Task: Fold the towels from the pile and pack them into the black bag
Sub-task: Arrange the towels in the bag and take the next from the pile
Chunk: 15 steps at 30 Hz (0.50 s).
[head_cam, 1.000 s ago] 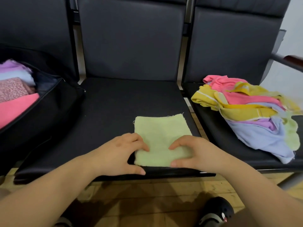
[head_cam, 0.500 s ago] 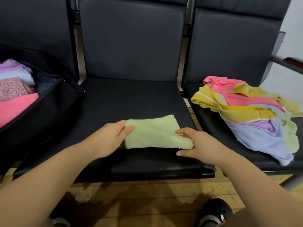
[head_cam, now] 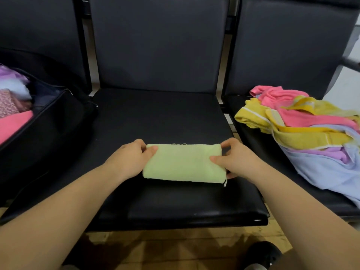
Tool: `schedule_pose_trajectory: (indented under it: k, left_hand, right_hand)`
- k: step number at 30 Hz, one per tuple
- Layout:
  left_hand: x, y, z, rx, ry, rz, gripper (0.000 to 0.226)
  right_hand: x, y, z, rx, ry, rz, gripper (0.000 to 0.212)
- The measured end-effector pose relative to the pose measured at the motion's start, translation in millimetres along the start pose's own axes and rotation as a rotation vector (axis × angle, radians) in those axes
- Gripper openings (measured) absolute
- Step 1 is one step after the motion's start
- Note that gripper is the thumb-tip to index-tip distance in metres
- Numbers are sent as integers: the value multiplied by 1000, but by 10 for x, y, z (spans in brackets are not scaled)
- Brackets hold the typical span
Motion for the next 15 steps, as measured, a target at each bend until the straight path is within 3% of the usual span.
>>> schedule_pose_trajectory:
  k: [3,7,12,15]
  left_hand:
    - [-39,11,-60,19,-32,-42,44]
    - [-59,75,-104,136,-54,149,47]
    - [-127,7,-15,327,-20,720,49]
    - [-212,-125,78,291,80,810,53]
  right_hand:
    - [-32,-11,-38,33,60,-80,50]
    - [-61,-15,-45,75,95,-125,56]
    - [-67,29,23,211,144,-104,72]
    - [6,51,134,301,70,66,89]
Point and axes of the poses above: each hand's wrist, its own z-axis away from the middle knuckle, its own y-axis out of the palm, x = y × z, the point moved 7 cm from there along -z, towards the middle knuckle, and after that the axes turned 13 degrees about -z, right-handed, at the moved point
